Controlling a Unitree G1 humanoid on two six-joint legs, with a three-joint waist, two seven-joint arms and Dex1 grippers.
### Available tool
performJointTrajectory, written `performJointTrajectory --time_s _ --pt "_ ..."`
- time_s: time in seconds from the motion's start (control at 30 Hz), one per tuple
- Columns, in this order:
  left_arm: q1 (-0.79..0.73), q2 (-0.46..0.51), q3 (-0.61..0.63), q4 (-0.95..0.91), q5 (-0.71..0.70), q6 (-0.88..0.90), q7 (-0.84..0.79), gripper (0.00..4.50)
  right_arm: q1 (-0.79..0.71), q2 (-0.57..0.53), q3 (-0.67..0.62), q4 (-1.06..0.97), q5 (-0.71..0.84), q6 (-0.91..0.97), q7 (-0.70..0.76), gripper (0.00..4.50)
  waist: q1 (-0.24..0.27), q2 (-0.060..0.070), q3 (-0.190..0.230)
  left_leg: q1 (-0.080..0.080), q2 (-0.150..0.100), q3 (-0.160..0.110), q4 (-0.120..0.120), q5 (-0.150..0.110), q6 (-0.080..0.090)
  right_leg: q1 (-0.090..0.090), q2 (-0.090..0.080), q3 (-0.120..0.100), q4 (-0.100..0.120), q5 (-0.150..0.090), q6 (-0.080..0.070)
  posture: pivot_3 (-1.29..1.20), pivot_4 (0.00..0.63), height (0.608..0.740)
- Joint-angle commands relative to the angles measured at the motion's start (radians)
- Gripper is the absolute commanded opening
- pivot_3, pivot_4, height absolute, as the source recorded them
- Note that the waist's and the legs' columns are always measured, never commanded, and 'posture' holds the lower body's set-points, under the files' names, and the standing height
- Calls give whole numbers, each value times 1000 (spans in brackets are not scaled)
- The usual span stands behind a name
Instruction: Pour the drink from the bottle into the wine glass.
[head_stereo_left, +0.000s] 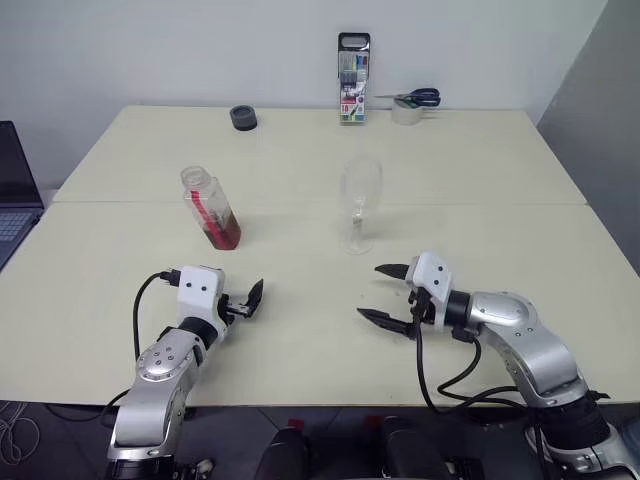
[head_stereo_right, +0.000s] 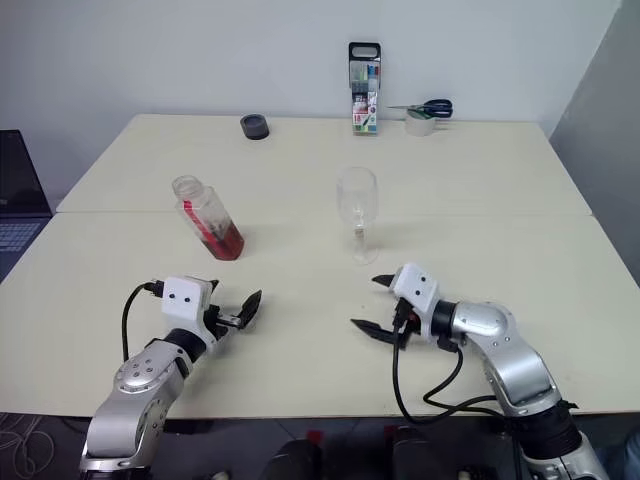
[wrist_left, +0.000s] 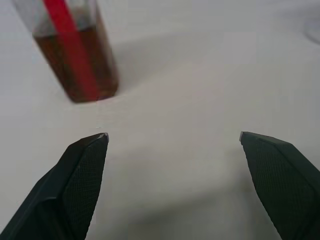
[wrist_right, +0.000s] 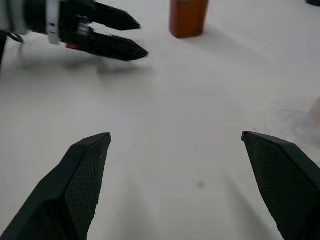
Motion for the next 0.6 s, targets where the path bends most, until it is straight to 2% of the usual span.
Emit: performJointTrajectory --time_s 0.03,0.2,0.6 --pt "-64 42 58 82 26 -100 -2 4500 -47 23 6 -61 29 36 -27 4467 1 0 0 0 0 0 0 0 0 0 0 0 0 0 0 0 150 740" --pt "-122 61 104 213 12 -154 -12 4500 -90 46 23 -60 38 51 -48 4467 3 0 0 0 0 1 0 0 0 0 0 0 0 0 0 0 150 740" --pt "-231 74 116 333 -26 -183 -88 4500 -139 52 40 -86 52 71 -56 4467 8 0 0 -1 0 0 0 0 -1 -1 0 0 -1 0 0 0 150 740"
